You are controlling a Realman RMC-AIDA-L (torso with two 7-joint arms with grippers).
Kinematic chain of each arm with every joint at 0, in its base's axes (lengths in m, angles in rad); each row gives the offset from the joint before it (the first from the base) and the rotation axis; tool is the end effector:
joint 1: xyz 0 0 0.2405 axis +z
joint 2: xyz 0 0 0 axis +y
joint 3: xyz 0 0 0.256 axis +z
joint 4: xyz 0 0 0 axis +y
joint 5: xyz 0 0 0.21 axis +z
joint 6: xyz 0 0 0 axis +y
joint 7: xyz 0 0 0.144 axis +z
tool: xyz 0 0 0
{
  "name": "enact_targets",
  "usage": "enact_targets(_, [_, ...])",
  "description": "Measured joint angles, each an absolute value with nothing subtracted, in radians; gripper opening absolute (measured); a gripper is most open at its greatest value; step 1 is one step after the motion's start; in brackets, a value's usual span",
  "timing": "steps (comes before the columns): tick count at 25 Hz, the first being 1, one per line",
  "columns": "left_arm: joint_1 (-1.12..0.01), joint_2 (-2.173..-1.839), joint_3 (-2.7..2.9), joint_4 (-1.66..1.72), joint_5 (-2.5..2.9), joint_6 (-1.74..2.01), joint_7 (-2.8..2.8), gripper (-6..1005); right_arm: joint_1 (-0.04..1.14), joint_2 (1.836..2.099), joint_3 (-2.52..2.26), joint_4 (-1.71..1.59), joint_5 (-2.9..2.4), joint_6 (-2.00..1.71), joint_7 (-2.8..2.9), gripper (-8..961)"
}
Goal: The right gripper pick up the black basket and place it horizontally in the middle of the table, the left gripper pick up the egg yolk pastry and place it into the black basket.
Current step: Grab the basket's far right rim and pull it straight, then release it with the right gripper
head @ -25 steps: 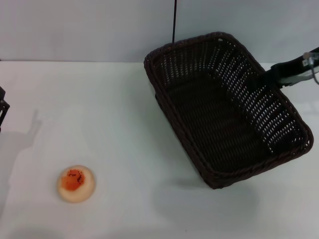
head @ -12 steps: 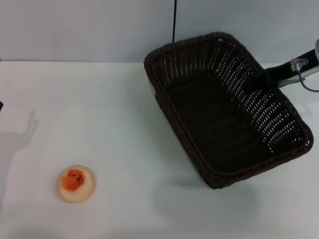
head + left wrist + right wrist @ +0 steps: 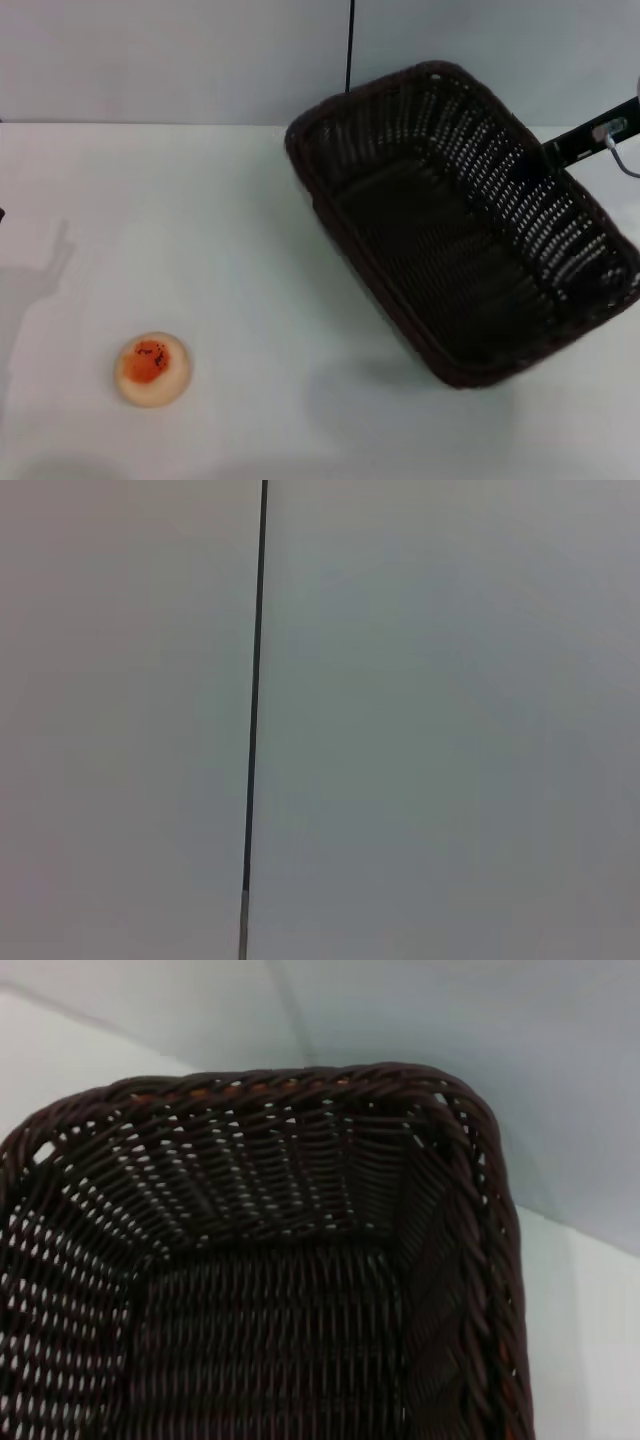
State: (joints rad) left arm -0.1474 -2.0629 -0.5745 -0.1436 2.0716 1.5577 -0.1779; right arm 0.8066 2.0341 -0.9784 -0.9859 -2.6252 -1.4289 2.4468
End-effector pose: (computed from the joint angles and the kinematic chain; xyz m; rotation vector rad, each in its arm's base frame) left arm -0.3673 0.2160 0.0126 -1.4496 -0.4745 -0.7690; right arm 0.2021 0.4158 0.0326 -2.4567 1.1372 -0.2364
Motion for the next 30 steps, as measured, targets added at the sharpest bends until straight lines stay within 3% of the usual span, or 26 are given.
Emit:
enact_targets(3, [-0.146,-2.063,-0.57,-0.131,2.076,1.565,-0.177,846,0.786,2.051,-0.999,-1.07,-2.613,-1.456,2.358,193])
enact_targets(20, [-0.109,-2.071,-0.552,-0.169,2.078,1.616,-0.182,845,0.803,2.06,-1.036,-1.118,-2.404,-1.588,1.722,187])
enact_targets(30, [-0.118,-2.071,-0.528,-0.181,2.077,1.603,-0.182,844,0.801,2.073,-1.092,-1.055,-2.339,-1.557,1.658,206])
